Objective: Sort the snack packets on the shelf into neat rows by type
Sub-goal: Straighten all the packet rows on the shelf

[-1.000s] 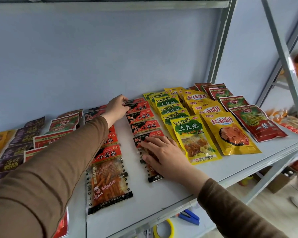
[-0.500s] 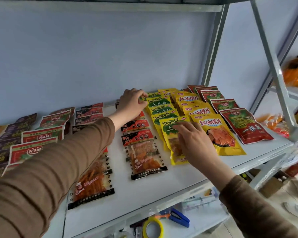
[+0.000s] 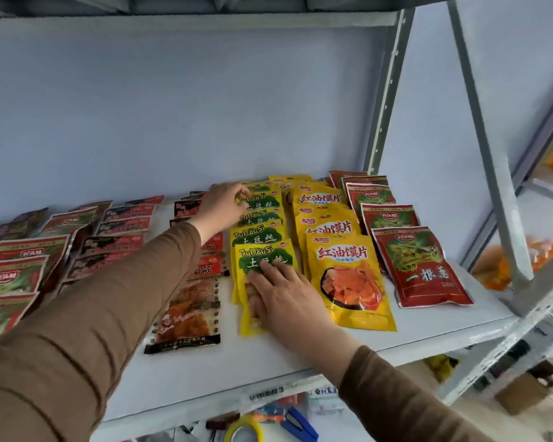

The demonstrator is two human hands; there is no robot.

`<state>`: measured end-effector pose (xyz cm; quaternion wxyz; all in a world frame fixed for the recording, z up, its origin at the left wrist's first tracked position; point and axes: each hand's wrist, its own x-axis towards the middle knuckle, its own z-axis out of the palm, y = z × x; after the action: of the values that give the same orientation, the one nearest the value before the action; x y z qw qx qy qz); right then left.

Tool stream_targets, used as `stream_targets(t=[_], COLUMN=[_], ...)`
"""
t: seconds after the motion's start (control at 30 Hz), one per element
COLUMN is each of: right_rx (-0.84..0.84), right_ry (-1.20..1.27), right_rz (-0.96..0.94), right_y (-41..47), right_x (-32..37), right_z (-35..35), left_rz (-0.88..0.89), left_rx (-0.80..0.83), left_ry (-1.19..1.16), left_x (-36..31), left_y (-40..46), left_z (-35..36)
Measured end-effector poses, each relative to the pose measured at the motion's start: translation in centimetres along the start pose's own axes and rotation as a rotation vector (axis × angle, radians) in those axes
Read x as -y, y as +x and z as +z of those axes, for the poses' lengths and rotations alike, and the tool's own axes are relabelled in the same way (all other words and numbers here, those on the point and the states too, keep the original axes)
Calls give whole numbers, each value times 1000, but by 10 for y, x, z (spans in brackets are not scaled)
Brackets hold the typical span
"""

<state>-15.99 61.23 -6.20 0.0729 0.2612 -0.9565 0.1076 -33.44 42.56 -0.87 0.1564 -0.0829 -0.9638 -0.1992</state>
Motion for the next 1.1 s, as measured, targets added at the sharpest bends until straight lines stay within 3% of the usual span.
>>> stream_targets(t=[0.2, 0.3, 0.43, 0.87, 1.03, 1.1], right_rx=[-41, -59, -70, -54, -209, -196], right_ry=[21, 21, 17, -31, 57, 43], right_rz=[-67, -79, -74, -45, 61, 64], right_y=[-3, -3, -5, -14, 5, 16], right_x=[-3, -3, 1, 10, 1, -4], right_z=[-9, -9, -8, -16, -32, -36], left_rz=[-36, 14, 173, 147, 62, 19], left_rx=[0, 165, 353, 286, 23, -37], left_ry=[55, -19, 131, -36, 26, 96], left_x=[10, 6, 1, 5, 21, 29], left_y=[7, 1, -10, -12, 12, 26], left_z=[-8, -12, -4, 2, -14, -19])
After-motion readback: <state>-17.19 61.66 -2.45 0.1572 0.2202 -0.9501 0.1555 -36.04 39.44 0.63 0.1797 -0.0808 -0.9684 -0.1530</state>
